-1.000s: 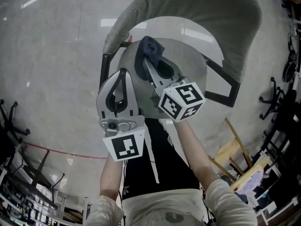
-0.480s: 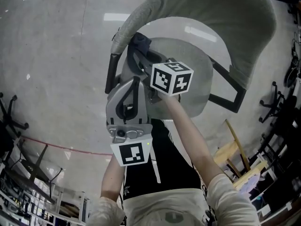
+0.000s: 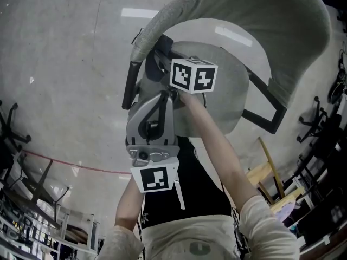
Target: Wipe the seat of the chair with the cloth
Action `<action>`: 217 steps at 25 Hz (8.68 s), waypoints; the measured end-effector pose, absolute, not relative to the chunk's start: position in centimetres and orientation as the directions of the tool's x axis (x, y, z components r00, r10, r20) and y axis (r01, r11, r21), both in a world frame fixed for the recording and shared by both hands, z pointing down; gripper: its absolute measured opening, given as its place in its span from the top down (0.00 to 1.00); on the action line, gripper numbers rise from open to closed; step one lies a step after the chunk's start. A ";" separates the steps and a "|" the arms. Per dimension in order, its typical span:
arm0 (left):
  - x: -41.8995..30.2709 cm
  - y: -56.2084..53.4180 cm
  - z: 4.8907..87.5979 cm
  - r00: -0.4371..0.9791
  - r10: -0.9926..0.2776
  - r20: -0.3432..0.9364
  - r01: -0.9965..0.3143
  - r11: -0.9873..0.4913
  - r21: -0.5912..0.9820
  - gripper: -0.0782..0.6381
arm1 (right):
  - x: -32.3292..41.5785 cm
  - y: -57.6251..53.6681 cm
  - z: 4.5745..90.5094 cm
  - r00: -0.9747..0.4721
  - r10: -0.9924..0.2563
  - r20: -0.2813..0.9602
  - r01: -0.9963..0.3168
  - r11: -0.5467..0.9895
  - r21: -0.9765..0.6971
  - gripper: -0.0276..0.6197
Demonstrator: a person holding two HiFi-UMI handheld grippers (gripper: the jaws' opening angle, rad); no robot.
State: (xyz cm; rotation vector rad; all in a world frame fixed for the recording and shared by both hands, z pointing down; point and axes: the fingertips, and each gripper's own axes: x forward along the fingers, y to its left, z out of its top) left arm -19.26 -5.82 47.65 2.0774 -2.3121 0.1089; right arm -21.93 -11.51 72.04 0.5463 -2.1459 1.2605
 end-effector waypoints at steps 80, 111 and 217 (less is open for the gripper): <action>-10.7 -10.8 47.7 0.087 -0.991 0.106 -0.993 -0.095 -0.070 0.87 | 10.2 -22.5 68.5 -0.131 -0.479 0.868 -0.895 0.434 0.104 0.87; -20.1 0.1 49.0 -0.239 -0.960 0.148 -0.970 0.227 -0.090 0.87 | -19.7 -0.2 67.8 -0.758 0.029 0.651 -0.530 0.554 -0.642 0.87; -22.5 3.1 49.9 -0.183 -0.956 0.228 -0.981 0.161 -0.110 0.87 | -16.2 9.4 69.0 -0.717 0.043 0.695 -0.612 0.438 -0.658 0.87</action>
